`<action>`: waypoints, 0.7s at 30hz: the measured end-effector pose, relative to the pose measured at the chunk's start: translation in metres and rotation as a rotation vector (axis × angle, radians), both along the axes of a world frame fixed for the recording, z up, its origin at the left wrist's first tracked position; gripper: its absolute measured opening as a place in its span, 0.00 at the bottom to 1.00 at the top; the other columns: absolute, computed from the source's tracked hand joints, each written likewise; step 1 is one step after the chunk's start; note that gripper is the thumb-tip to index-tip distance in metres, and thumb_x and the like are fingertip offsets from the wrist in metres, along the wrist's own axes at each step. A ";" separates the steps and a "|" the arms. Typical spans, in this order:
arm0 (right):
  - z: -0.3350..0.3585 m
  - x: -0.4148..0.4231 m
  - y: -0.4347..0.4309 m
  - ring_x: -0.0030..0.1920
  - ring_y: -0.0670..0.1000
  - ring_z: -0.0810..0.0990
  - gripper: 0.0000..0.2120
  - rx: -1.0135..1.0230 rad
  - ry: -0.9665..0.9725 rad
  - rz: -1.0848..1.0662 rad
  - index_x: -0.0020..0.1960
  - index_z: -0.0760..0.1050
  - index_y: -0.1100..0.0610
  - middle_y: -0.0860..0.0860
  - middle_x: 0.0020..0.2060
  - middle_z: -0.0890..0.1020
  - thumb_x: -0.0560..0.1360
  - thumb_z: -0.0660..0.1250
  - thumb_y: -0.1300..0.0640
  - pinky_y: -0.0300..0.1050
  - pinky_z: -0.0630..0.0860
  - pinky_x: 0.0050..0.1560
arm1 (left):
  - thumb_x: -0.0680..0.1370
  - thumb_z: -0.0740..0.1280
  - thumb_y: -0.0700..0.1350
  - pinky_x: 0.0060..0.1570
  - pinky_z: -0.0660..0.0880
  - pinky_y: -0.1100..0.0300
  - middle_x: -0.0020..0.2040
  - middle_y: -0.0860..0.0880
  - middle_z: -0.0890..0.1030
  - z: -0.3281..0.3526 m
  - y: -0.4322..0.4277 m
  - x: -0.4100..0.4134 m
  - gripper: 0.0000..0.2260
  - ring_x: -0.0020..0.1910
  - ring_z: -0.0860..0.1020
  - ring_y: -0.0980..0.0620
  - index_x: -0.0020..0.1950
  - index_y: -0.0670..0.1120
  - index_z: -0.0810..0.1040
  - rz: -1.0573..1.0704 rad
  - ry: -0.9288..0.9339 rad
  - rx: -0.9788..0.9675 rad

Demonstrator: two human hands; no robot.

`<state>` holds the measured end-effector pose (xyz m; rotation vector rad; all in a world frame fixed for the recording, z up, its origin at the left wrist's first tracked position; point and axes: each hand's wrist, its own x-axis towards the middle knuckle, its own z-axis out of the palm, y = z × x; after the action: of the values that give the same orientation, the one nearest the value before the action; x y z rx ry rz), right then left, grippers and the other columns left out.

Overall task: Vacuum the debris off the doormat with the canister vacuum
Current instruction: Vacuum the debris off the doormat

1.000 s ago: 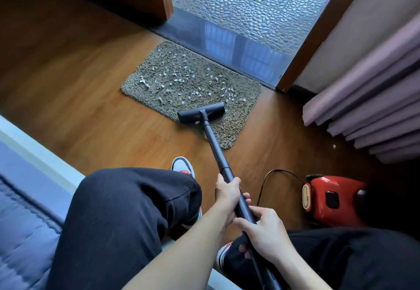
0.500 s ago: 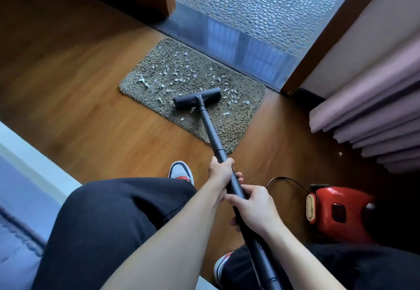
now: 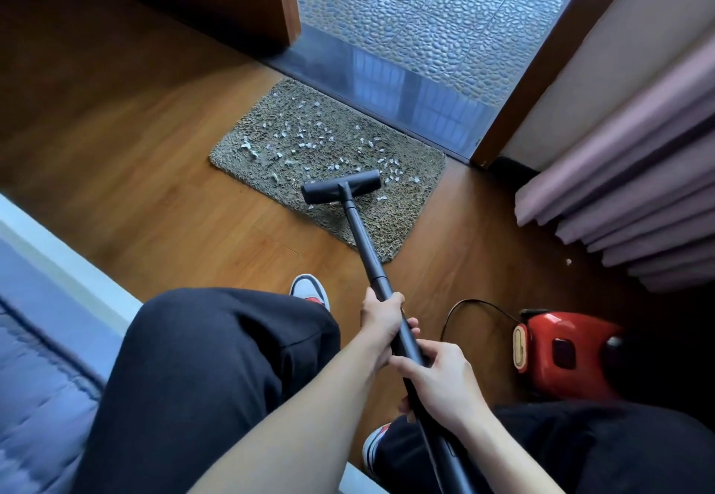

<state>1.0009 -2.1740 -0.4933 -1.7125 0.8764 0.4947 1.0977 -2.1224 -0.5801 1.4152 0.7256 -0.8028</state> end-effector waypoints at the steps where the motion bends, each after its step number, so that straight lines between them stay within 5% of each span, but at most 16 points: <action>1: 0.001 -0.006 0.000 0.30 0.64 0.86 0.04 0.002 0.007 0.005 0.49 0.82 0.57 0.58 0.28 0.83 0.77 0.73 0.57 0.53 0.84 0.30 | 0.81 0.62 0.38 0.23 0.75 0.60 0.38 0.42 0.73 0.000 0.000 -0.007 0.15 0.22 0.74 0.51 0.68 0.42 0.67 -0.003 0.007 0.001; 8: 0.005 -0.028 0.000 0.23 0.52 0.82 0.05 -0.005 0.035 0.119 0.49 0.81 0.59 0.56 0.27 0.84 0.78 0.71 0.57 0.46 0.81 0.29 | 0.82 0.61 0.39 0.24 0.77 0.59 0.40 0.40 0.74 0.006 0.009 -0.034 0.13 0.24 0.75 0.50 0.66 0.44 0.68 0.023 0.016 0.019; 14: -0.004 -0.016 0.005 0.28 0.56 0.85 0.04 -0.064 0.029 0.189 0.47 0.81 0.56 0.56 0.29 0.85 0.76 0.73 0.56 0.52 0.85 0.34 | 0.82 0.61 0.39 0.24 0.76 0.60 0.39 0.41 0.72 0.006 0.016 -0.026 0.10 0.23 0.74 0.51 0.62 0.43 0.68 0.059 0.024 -0.001; 21: -0.012 0.033 0.006 0.27 0.58 0.85 0.05 -0.053 0.014 0.172 0.47 0.80 0.60 0.55 0.28 0.81 0.76 0.72 0.58 0.46 0.79 0.26 | 0.81 0.61 0.38 0.23 0.74 0.61 0.38 0.42 0.71 0.000 0.016 0.025 0.08 0.22 0.73 0.51 0.60 0.41 0.68 0.090 0.020 -0.017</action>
<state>1.0341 -2.1682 -0.5048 -1.8439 0.7615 0.6037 1.1224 -2.1061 -0.5805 1.3516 0.7911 -0.7518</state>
